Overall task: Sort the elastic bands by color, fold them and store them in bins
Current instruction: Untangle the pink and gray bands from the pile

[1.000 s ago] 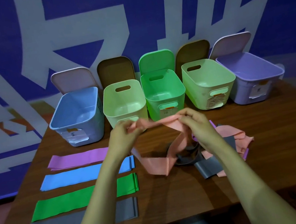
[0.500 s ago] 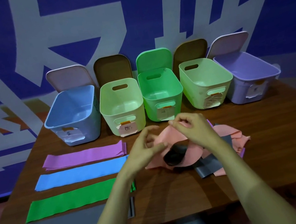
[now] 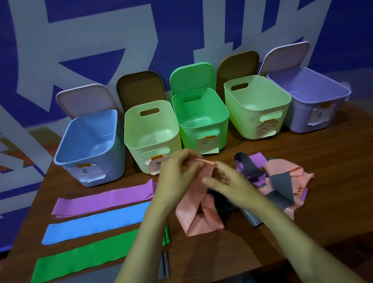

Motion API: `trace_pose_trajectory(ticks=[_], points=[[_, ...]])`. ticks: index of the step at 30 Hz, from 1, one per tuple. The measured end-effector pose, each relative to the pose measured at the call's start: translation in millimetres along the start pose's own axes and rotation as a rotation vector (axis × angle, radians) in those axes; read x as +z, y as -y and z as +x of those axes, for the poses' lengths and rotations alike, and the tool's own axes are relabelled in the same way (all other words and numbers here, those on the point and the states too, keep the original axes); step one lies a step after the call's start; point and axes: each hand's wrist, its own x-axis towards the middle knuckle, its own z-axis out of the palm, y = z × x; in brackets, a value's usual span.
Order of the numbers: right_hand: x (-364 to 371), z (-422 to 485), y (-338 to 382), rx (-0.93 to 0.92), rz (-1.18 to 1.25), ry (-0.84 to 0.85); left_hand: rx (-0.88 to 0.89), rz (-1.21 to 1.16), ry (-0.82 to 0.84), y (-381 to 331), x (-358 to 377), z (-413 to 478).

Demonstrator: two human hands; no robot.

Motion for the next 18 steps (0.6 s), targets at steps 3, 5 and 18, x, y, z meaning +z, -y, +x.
trace_pose_trajectory(ticks=[3,5,18], points=[[6,2,-15,0.035,-0.173,-0.066,0.025,0.045,-0.071,1,4,1],[4,4,-18,0.030,-0.172,-0.156,0.008,-0.007,-0.104,2,6,3],[-34,9,-11,0.120,-0.343,0.048,-0.338,-0.490,-0.395,13,1,12]])
